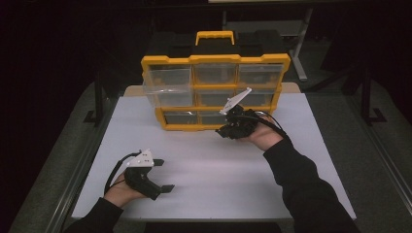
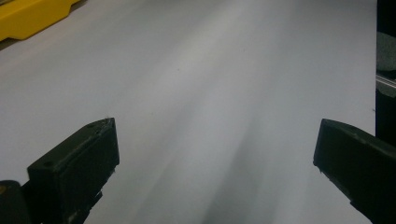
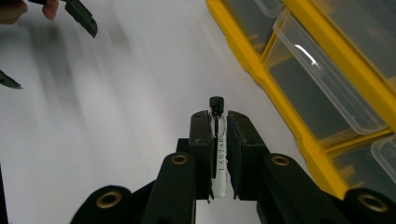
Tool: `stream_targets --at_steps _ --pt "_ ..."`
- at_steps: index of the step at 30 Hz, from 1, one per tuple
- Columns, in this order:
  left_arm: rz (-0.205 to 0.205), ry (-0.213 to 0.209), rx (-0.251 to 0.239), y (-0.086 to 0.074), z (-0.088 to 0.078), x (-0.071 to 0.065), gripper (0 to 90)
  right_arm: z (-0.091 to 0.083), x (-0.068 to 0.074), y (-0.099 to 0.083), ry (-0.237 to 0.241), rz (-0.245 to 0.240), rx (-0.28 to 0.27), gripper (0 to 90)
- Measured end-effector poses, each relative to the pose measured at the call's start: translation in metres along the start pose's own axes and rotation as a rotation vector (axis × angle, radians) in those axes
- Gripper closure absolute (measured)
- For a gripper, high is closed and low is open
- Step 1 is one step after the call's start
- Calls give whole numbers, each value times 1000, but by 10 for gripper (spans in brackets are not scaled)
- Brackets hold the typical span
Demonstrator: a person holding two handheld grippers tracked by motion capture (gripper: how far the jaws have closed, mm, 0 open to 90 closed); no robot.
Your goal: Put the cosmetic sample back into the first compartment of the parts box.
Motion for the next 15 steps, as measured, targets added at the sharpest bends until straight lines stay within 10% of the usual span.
stream_targets --at_steps 15 --pt "-1 -1 -3 0 0 0 0 -26 -3 17 -8 -7 -15 791"
Point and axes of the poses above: each handheld gripper's, and its own axes: z roughly forward along the jaws, y roughly out of its top, x roughly to its left, the point moved 7 cm from there along z, roughly forward along the jaws, and after that the axes turned 15 degrees about x, right-handed, at the moved point
